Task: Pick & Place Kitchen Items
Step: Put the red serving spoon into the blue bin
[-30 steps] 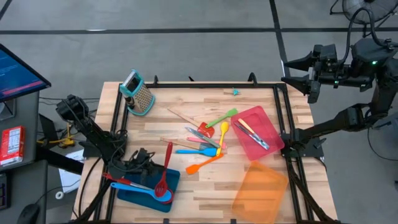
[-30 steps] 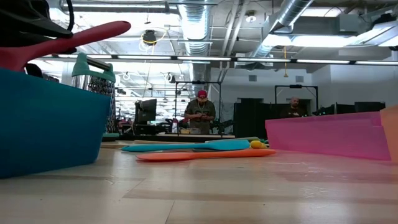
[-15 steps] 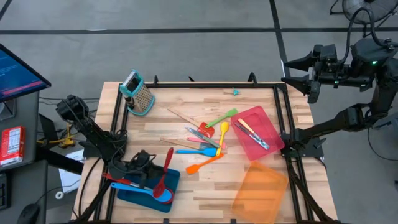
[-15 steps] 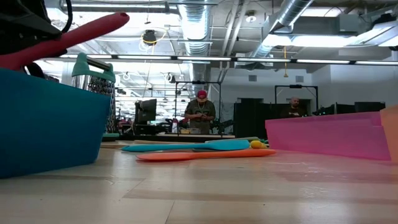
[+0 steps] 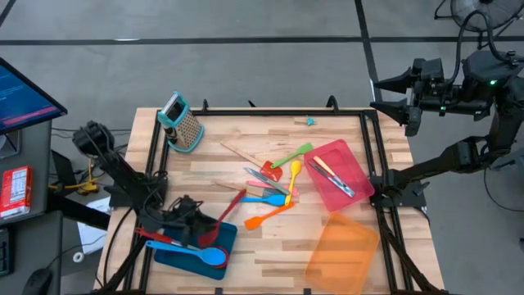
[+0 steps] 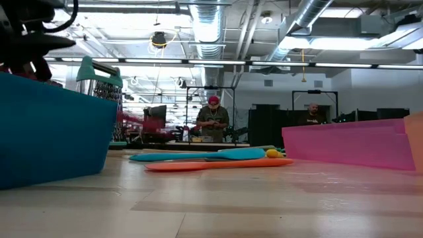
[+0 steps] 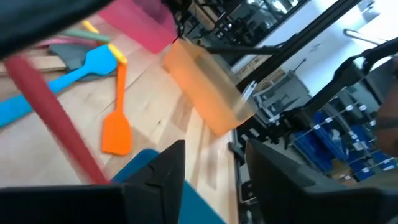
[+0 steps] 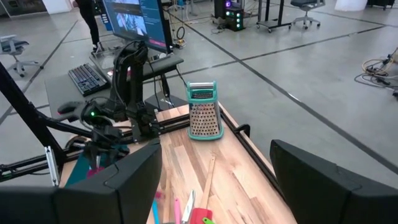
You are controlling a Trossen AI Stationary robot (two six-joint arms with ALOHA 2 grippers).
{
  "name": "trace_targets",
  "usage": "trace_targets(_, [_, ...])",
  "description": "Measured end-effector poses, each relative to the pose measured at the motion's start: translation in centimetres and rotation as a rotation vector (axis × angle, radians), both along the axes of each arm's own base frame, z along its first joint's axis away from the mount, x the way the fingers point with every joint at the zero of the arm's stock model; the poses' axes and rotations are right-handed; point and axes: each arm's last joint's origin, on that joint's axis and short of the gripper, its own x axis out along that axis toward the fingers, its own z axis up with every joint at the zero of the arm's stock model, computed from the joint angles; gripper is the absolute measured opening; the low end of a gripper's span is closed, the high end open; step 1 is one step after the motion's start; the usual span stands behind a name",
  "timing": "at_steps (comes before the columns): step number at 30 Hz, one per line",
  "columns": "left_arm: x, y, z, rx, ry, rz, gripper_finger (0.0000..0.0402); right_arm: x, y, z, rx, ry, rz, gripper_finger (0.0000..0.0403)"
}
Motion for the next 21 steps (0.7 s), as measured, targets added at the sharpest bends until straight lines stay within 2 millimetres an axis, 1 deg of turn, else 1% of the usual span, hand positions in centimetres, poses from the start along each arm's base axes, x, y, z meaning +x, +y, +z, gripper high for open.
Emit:
trace_targets(5, [-0.2, 0.2, 0.8, -0.034, -0.028, -0.006, 0.0160, 0.0, 0.0, 0.0, -0.005, 0.002, 0.001, 0.0291])
trace_targets(8, [-0.3, 0.4, 1.3, -0.058, -0.046, -0.007, 0.0154, 0.0, 0.0, 0.0, -0.007, 0.002, 0.002, 0.0291])
trace_targets(11, [-0.6, 0.8, 2.4, -0.099, -0.092, 0.039, 0.0142, 0.0, 0.0, 0.0, -0.003, 0.001, 0.000, 0.0291])
trace_targets(15, [-0.9, 2.3, 4.3, -0.077, -0.172, 0.148, 0.0125, 1.2, -0.2, -0.2, 0.013, 0.021, -0.004, 0.0291])
trace_targets(18, [-0.8, 3.8, 5.6, -0.029, -0.223, 0.212, 0.0119, 2.9, -0.4, -0.5, 0.019, 0.066, -0.004, 0.0291])
trace_targets(21, [-0.5, 5.3, 6.3, -0.008, -0.250, 0.290, 0.0118, 4.8, -0.6, -1.3, 0.028, 0.139, -0.005, 0.0291])
